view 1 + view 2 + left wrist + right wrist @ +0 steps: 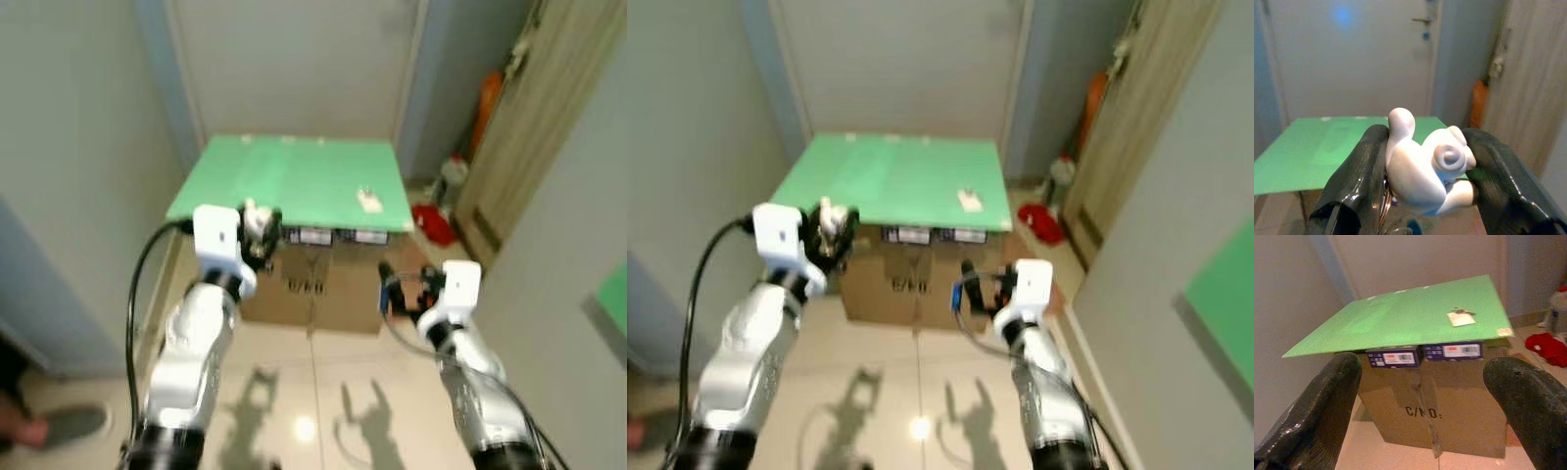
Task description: Hang keys on a hook
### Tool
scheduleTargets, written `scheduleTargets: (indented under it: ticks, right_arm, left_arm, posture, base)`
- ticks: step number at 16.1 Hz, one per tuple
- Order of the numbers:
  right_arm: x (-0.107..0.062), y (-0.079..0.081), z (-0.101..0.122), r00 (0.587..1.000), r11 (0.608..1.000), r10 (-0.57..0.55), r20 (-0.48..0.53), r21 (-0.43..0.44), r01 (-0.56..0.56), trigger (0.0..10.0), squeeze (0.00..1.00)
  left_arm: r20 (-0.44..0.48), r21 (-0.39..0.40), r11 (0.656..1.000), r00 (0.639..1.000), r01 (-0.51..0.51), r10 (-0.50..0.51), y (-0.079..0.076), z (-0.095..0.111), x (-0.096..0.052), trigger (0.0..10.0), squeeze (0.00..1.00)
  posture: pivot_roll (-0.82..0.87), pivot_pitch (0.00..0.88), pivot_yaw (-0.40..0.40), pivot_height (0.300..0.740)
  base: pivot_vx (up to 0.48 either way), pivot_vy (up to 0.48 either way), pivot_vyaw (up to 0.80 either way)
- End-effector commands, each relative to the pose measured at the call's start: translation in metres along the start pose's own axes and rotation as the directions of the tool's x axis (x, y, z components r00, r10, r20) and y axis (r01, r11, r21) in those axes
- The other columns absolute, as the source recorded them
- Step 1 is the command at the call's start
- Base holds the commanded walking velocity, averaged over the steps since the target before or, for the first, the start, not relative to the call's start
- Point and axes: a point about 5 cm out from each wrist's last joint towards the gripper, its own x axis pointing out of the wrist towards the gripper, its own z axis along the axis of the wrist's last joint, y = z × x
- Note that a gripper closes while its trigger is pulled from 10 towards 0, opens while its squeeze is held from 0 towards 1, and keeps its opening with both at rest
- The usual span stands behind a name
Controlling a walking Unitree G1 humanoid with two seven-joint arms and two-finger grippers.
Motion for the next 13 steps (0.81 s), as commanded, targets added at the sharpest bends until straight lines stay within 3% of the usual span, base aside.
scheduleTargets:
  ticks: [1, 13]
  right_arm:
    - [0.0013, -0.0009, 0.0026, 1.0, 1.0, -0.007, 0.007, -0.007, 0.007, 10.0, 0.0]
    - [0.002, -0.0003, 0.0007, 1.0, 1.0, -0.004, -0.006, -0.014, 0.004, 10.0, 0.0]
  left_arm:
    - [0.007, 0.018, 1.0, 1.0, 0.014, -0.014, -0.0017, 0.0036, 0.0023, 0.0, 0.0]
    - [0.007, 0.025, 1.0, 1.0, 0.016, -0.016, -0.0016, 0.0028, 0.0013, 0.0, 0.0]
  posture:
    - [-0.07, 0.0, 0.01, 0.717]
    - [-0.06, 0.0, 0.009, 0.717]
  base:
    - [-0.27, 0.0, 0.0]
    - [-0.247, 0.0, 0.0]
